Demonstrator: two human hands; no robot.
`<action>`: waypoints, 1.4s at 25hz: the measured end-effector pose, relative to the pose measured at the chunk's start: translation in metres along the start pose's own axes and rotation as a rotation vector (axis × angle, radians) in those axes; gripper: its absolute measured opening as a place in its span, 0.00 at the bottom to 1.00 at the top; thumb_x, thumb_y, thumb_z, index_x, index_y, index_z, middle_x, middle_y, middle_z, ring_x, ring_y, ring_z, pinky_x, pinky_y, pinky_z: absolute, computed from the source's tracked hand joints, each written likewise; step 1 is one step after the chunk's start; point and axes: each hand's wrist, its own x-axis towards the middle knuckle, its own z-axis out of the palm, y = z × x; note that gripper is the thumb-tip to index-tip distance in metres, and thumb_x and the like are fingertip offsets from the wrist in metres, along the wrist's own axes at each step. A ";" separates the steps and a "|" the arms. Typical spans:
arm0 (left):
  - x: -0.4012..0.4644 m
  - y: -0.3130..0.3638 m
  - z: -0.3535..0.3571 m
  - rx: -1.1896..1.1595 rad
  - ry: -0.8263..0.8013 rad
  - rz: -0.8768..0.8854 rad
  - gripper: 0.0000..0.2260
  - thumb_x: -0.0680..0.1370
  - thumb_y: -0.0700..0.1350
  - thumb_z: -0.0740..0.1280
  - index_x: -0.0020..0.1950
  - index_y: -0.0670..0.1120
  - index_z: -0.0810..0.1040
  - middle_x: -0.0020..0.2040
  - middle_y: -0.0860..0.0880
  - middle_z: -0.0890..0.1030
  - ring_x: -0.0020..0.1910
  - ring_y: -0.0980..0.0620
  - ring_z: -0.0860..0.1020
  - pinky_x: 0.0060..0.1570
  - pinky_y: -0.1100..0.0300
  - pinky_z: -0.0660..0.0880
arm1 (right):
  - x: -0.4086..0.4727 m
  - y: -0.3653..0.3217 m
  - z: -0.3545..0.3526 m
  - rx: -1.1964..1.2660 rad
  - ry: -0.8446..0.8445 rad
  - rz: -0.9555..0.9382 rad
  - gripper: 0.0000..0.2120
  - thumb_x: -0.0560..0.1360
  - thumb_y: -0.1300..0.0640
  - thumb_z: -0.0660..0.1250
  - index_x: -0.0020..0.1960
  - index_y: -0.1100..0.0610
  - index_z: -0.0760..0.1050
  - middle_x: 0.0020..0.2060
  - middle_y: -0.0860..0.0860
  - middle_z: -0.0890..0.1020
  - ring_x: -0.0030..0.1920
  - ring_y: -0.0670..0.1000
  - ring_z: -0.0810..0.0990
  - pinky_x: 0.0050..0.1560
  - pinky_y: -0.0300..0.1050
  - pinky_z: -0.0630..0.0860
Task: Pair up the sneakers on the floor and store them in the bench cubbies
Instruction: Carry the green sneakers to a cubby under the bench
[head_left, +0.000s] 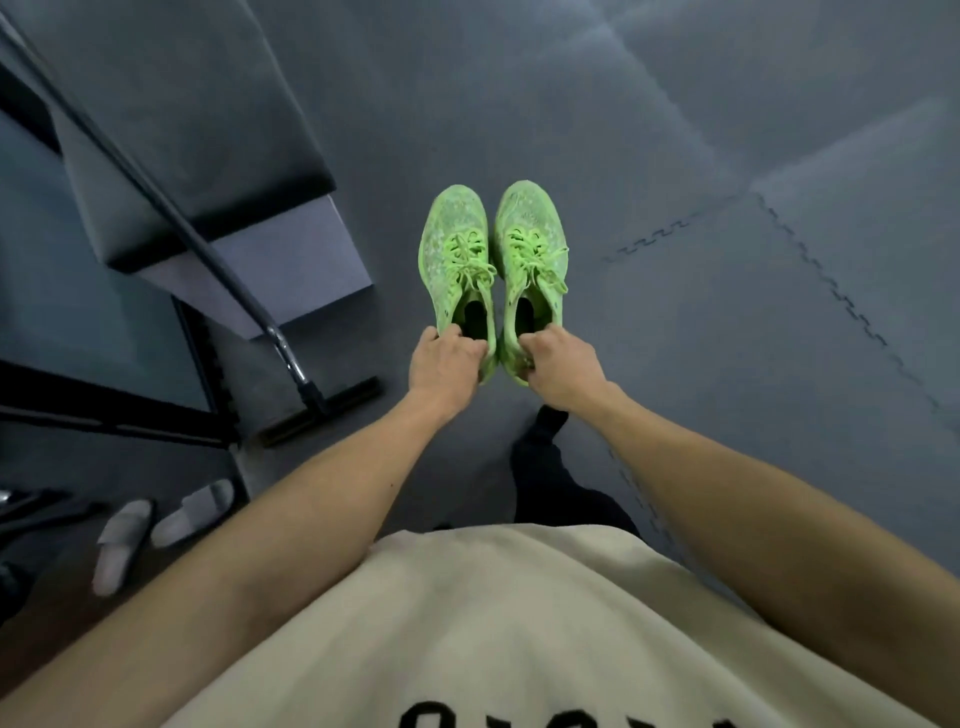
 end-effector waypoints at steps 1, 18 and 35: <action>0.032 -0.002 -0.006 0.008 0.015 0.011 0.07 0.77 0.41 0.64 0.51 0.51 0.77 0.49 0.49 0.81 0.56 0.49 0.73 0.55 0.54 0.64 | 0.027 0.012 -0.012 0.005 0.001 0.002 0.14 0.73 0.63 0.62 0.33 0.54 0.61 0.42 0.56 0.71 0.43 0.62 0.76 0.38 0.48 0.70; 0.508 -0.124 -0.135 -0.082 0.044 -0.188 0.07 0.75 0.39 0.65 0.48 0.50 0.78 0.49 0.47 0.77 0.48 0.47 0.73 0.53 0.57 0.65 | 0.499 0.125 -0.228 -0.049 -0.001 -0.118 0.10 0.72 0.64 0.63 0.36 0.55 0.64 0.40 0.56 0.73 0.42 0.61 0.77 0.35 0.47 0.66; 0.972 -0.328 -0.281 -0.085 0.064 -0.276 0.06 0.76 0.40 0.67 0.45 0.51 0.77 0.47 0.50 0.78 0.49 0.49 0.73 0.52 0.58 0.65 | 0.998 0.162 -0.430 -0.025 -0.018 -0.173 0.06 0.72 0.63 0.63 0.39 0.54 0.68 0.46 0.58 0.77 0.44 0.62 0.79 0.37 0.47 0.68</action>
